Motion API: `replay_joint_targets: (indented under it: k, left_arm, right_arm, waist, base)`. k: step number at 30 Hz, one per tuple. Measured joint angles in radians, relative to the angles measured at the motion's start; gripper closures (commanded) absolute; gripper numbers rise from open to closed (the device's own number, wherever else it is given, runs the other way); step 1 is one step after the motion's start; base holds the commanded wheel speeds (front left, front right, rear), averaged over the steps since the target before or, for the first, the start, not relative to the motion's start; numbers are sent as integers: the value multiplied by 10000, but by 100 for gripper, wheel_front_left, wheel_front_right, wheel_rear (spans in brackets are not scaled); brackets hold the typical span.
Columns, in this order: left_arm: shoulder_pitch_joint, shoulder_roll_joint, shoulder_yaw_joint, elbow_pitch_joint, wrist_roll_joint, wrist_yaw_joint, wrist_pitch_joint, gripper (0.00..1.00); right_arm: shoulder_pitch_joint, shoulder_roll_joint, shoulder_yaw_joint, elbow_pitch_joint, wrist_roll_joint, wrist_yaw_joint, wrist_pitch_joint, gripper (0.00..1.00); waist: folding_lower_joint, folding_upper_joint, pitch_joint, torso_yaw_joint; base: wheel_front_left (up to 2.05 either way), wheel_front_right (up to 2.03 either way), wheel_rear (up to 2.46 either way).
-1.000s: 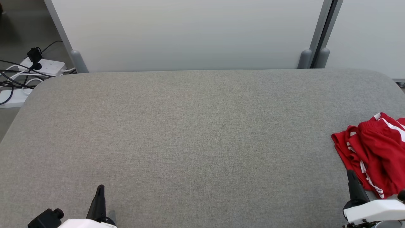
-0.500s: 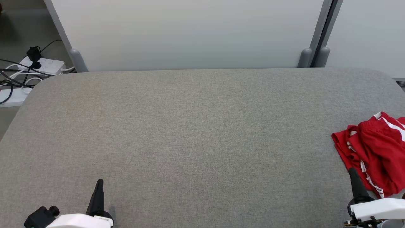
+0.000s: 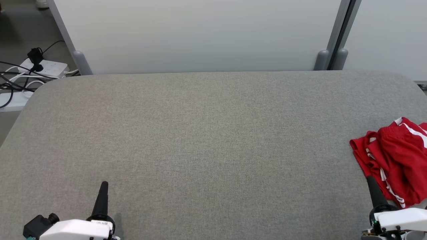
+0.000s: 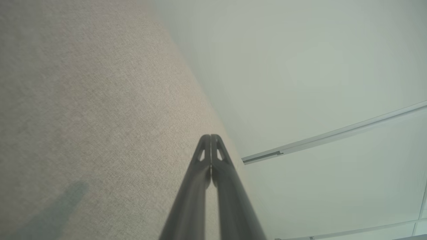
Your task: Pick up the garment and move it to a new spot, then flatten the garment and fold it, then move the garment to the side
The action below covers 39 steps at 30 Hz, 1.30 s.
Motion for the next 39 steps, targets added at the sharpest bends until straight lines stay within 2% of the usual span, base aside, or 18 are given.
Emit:
replay_joint_targets:
  k: [39]
  left_arm:
    - [-403,2,221,-301,-4270,-336,1089,100]
  right_arm:
    - [-94,240,-347,-529,3917,0,930,100]
  waist:
    - [0,0,102,-10]
  base:
    - [0,0,0]
